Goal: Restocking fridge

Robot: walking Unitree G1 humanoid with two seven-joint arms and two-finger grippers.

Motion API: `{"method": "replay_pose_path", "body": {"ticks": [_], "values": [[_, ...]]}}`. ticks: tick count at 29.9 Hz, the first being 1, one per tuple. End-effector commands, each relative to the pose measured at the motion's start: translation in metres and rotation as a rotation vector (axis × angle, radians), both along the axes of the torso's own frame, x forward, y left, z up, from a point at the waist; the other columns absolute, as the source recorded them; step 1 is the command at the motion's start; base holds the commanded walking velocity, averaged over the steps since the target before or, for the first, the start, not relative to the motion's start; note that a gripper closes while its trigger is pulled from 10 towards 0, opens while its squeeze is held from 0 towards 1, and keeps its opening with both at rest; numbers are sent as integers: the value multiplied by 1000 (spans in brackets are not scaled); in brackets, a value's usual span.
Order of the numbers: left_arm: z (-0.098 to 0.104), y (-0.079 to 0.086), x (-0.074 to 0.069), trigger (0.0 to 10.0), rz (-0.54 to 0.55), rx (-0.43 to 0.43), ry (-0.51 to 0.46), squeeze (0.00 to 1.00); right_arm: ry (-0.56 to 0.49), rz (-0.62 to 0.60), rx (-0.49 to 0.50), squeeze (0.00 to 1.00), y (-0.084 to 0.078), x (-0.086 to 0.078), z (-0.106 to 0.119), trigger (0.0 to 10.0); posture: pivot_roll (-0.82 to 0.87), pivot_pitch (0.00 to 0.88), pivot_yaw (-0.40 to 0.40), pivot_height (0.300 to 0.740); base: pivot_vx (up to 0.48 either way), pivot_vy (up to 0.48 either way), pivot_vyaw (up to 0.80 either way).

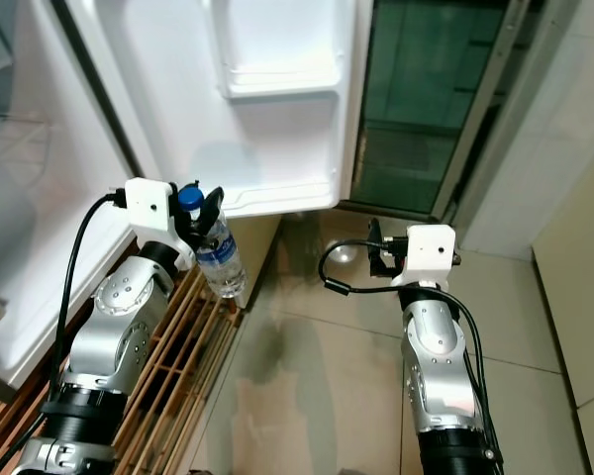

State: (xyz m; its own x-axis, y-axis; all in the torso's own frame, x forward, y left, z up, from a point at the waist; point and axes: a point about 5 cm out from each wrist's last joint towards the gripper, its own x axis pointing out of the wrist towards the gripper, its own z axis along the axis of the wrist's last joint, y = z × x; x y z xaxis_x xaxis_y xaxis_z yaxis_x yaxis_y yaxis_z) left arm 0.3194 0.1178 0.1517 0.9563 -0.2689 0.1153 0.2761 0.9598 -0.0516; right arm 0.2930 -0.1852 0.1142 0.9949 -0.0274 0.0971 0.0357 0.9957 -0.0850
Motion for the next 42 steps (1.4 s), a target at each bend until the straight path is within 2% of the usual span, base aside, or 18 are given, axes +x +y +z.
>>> {"method": "replay_pose_path", "body": {"ticks": [1, 6, 7, 8, 9, 10, 12, 13, 15, 17, 20, 25, 30, 38, 42], "values": [[11, 0, 2, 10000, 0, -6, -50, 0, -30, 11, -10, 0, 2, 0, 7, 10000, -114, 0, 65, 740, 0, 0, 0], [15, 3, -1, 10000, 7, -9, -73, 0, -85, 5, -49, 0, 2, -10, 18, 10000, -114, 0, 68, 740, 0, 0, 0], [16, 10, -7, 10000, 17, -1, -77, 0, -93, 9, -71, 0, 1, -19, 20, 10000, -115, 0, 66, 740, 0, 0, 0], [15, 31, -28, 10000, 35, 27, -75, 0, -94, 27, -111, 0, -3, -44, 22, 10000, -110, 0, 66, 740, 0, 0, 0], [15, 31, -28, 10000, 35, 27, -75, 0, -94, 27, -111, 0, -3, -44, 22, 10000, -110, 0, 66, 740, 0, 0, 0], [17, 45, -50, 10000, 35, 87, -114, 0, -94, 14, -126, 0, -9, -65, 25, 10000, -104, 0, 63, 740, 0, 0, 0], [24, 56, -70, 10000, 66, 83, -144, 0, -117, -30, -147, 0, -17, -83, 32, 10000, -96, 0, 53, 740, 0, 0, 0], [27, 58, -79, 10000, 87, 47, -141, 0, -138, -52, -157, 0, -21, -88, 38, 10000, -102, 0, 49, 740, 0, 0, 0], [33, 49, -87, 10000, 110, -2, -158, 0, -185, -98, -167, 0, -28, -91, 50, 10000, -96, 0, 40, 740, 0, 0, 0], [39, 38, -81, 10000, 92, -4, -200, 0, -195, -119, -165, 0, -29, -86, 52, 10000, -95, 0, 31, 740, 0, 0, 0], [44, 37, -67, 10000, 117, -32, -216, 0, -172, -119, -142, 0, -25, -78, 48, 10000, -94, 0, 27, 740, 0, 0, 0], [53, 30, -64, 10000, 75, -28, -227, 0, -174, -126, -143, 0, -24, -72, 56, 10000, -107, 0, 34, 740, 463, 0, 0], [50, 22, -61, 10000, 54, -44, -201, 0, -165, -137, -150, 0, -27, -68, 54, 10000, -122, 0, 42, 740, 480, 0, 0], [51, 21, -56, 10000, 57, -58, -198, 0, -133, -127, -145, 0, -24, -68, 49, 10000, -126, 0, 42, 740, 480, 0, 0], [54, 23, -49, 10000, 108, -45, -205, 0, -122, -110, -140, 0, -22, -65, 47, 10000, -125, 0, 40, 740, 476, 0, 0]]}}
